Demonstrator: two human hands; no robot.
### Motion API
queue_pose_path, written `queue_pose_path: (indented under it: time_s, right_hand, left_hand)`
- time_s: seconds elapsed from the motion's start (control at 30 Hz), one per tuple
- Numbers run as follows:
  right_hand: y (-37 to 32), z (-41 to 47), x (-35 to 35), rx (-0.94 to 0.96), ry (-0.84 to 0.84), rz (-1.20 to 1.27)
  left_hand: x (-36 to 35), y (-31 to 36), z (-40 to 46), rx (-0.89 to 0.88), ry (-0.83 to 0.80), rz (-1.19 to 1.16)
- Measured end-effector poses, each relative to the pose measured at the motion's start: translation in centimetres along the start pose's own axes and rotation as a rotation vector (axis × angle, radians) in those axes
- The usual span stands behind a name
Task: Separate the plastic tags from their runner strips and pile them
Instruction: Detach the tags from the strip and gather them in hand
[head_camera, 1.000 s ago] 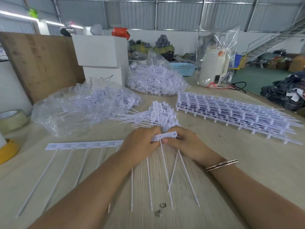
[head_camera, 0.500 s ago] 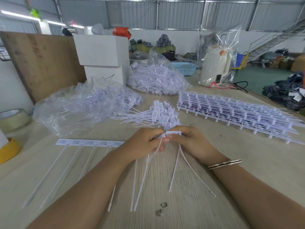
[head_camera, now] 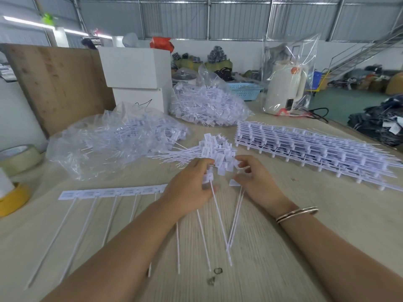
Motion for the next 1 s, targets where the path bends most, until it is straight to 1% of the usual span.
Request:
queue_pose_path:
  time_s: [0.07, 0.1, 0.2, 0.23, 0.37, 0.43, 0.5, 0.57, 0.63, 0.7, 0.8, 0.93, 1.0]
  right_hand:
    - [-0.8, -0.5, -0.1, 0.105, 0.029, -0.042]
    - [-1.3, -0.8, -0.3, 0.152, 0.018, -0.077]
    - [-1.9, -1.2, -0.8, 0.200, -0.089, -0.201]
    - [-2.0, -1.2, -0.7, 0.201, -0.109, -0.200]
    - [-1.8, -1.2, -0.6, 0.190, -0.181, -0.070]
    - [-1.6, -0.9, -0.6, 0.159, -0.171, 0.058]
    - [-1.4, -0.5, -0.3, 0.126, -0.116, 0.177]
    - [-1.3, -0.4, -0.1, 0.109, -0.087, 0.238]
    - [-1.2, -0.3, -0.1, 0.116, -0.084, 0.244]
    - [-1.2, -0.3, -0.2, 0.126, -0.084, 0.246]
    - [-1.5, -0.4, 0.0, 0.126, -0.107, 0.266]
    - [-1.4, -0.6, -0.2, 0.148, -0.170, 0.101]
    - [-1.3, -0.6, -0.2, 0.148, -0.175, 0.116]
  left_hand:
    - [0.0, 0.5, 0.0, -0.001, 0.026, 0.026]
    - [-0.1, 0.9, 0.0, -0.016, 0.033, 0.036]
    - [-0.6, 1.9, 0.1, -0.081, 0.010, 0.071]
    - [-0.8, 2.1, 0.1, -0.096, -0.005, 0.084]
    - [-1.0, 2.1, 0.0, -0.132, -0.056, 0.058]
    - [-0.6, 2.0, 0.0, -0.138, -0.058, 0.056]
    - [-0.1, 1.8, -0.1, -0.112, -0.007, 0.118]
    - [0.2, 1.7, -0.2, -0.083, 0.061, 0.191]
    - [0.2, 1.8, -0.2, -0.046, 0.103, 0.212]
    - [0.1, 1.9, -0.2, -0.017, 0.123, 0.168]
    - [-0.1, 2.2, -0.2, -0.029, 0.147, 0.131]
    - [-0.2, 2.0, -0.1, -0.046, 0.167, 0.141]
    - [-0.2, 2.0, -0.1, -0.044, 0.166, 0.128]
Point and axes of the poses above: each hand's wrist, its own z-axis towards the middle knuckle, its own x-axis out of the back of the hand, y = z × x, the point moved 2 cm from there along z, towards the middle knuckle, and after that the axes turned 4 degrees about x, right-handed, at the moved point
